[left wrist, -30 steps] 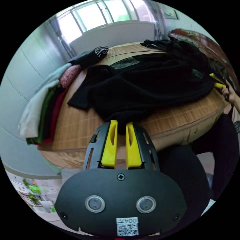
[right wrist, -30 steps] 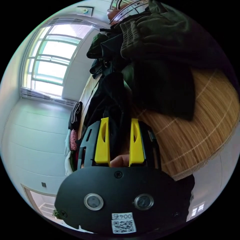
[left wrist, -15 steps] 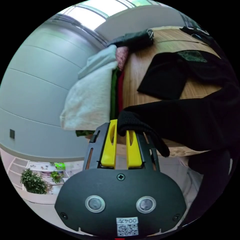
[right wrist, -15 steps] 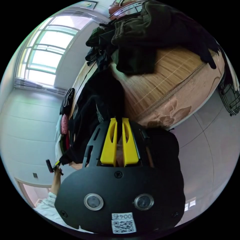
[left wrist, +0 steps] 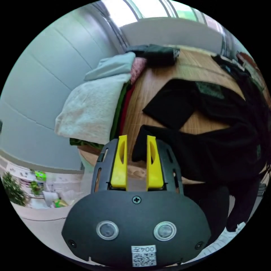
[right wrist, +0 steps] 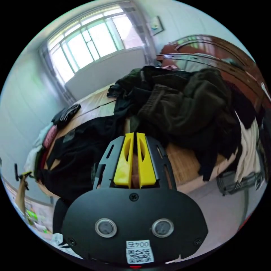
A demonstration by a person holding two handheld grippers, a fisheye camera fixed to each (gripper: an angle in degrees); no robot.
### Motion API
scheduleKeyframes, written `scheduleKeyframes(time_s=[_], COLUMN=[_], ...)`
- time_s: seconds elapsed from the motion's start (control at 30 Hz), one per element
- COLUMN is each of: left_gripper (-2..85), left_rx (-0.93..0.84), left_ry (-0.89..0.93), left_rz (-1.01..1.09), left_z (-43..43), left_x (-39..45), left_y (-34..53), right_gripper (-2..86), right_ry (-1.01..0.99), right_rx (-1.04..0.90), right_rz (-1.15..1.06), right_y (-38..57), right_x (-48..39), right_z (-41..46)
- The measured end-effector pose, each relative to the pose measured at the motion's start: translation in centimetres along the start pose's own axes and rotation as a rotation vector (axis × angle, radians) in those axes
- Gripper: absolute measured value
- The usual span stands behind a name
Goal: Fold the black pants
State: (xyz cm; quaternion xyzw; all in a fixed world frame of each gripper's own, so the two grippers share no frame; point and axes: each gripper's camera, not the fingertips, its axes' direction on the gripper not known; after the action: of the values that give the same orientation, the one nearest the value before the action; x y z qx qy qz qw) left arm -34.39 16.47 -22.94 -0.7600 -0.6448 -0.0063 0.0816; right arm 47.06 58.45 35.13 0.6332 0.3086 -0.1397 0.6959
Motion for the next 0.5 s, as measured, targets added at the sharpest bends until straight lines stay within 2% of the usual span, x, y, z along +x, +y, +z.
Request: scheduleKeyframes(time_s=[0.07,0.13,0.3,0.37,0.4,0.43,0.5], left_gripper=[7.4,6.4,4.4,3.5,3.2,2.9,2.6], left_rx=[0.195,0.270,0.244,0.217,0.207,0.187,0.171], left_ry=[0.083,0.169,0.359,0.407,0.408,0.405,0.399], left_rz=[-0.092,-0.096,0.052,0.125,0.144,0.178,0.207], left_z=[-3.6,-5.0,-3.4,-1.9,-1.5,-0.8,0.2], left_x=[-0.1,1.7,13.3,19.8,21.3,24.0,26.8], left_y=[1.9,2.9,3.8,3.8,3.7,3.4,3.0], right_gripper=[0.1,-0.3,-0.7,-0.7,-0.7,-0.7,-0.5], right_ry=[0.051,0.085,0.175,0.411,0.445,0.493,0.440], right_rx=[-0.045,-0.074,-0.209,-0.241,-0.221,-0.192,-0.217], right_rz=[-0.149,-0.208,-0.329,-0.481,-0.498,-0.457,-0.346], right_y=[-3.2,-5.4,-8.3,-7.3,-7.2,-8.0,-10.7], right_x=[-3.7,-5.1,-5.6,-4.2,-3.4,-0.9,3.8], right_z=[4.6,8.6,18.9,23.0,23.4,23.6,23.7])
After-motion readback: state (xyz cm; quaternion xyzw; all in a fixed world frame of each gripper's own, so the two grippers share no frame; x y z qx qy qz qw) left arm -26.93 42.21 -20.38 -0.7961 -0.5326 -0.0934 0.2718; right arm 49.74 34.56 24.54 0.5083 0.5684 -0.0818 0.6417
